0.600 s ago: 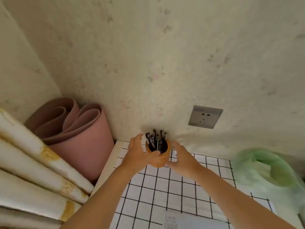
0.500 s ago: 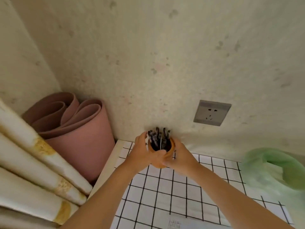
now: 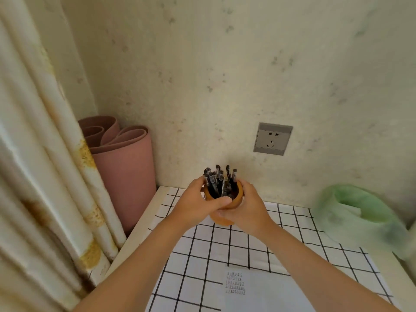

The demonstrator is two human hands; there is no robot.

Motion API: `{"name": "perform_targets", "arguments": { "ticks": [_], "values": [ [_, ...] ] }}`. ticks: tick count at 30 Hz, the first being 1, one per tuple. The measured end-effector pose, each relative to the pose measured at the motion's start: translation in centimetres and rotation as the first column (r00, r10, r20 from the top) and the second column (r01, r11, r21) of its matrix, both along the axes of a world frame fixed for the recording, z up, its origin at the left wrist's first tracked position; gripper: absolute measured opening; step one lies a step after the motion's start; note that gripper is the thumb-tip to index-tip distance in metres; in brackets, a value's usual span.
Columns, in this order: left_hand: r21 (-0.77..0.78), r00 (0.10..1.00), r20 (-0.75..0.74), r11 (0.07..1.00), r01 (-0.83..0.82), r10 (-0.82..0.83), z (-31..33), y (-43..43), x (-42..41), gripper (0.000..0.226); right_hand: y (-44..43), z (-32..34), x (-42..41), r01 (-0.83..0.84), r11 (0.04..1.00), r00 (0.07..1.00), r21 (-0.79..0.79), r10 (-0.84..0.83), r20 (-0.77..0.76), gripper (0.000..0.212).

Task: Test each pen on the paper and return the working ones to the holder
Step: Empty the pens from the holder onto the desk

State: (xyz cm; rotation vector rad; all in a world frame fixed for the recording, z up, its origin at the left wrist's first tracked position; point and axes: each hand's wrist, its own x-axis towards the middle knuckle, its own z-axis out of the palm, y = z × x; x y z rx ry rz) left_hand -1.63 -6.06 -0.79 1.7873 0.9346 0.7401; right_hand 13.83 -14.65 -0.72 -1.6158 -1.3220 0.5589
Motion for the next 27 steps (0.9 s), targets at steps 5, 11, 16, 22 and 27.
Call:
{"name": "perform_targets", "arguments": {
  "ticks": [5,11,16,22,27],
  "values": [
    [-0.011,0.995,0.025,0.995,0.101,-0.1,2.3,-6.1,-1.8,0.061,-7.0,2.0,-1.2,0.034,0.999,0.999,-0.033,-0.033,0.026,0.086],
    [0.012,0.978,-0.036,0.979,0.205,-0.205,3.5,-13.1,-3.5,0.085,-15.5,3.6,-2.6,0.092,0.993,0.993,-0.08,-0.086,0.084,0.084],
    [0.11,0.979,-0.101,0.976,0.187,-0.176,2.8,-16.0,-4.1,0.099,-19.4,3.2,-2.1,0.116,0.991,0.976,-0.069,-0.101,0.195,0.075],
    [0.288,0.956,-0.253,0.931,0.224,-0.151,1.3,-17.0,-3.0,0.091,-19.9,0.7,0.0,0.14,0.982,0.862,-0.126,-0.058,0.503,0.089],
    [0.36,0.939,-0.308,0.895,0.262,-0.151,-2.1,-15.2,-1.6,0.095,-17.9,-1.8,1.4,0.149,0.972,0.691,-0.181,0.028,0.722,0.103]
  ]
}}
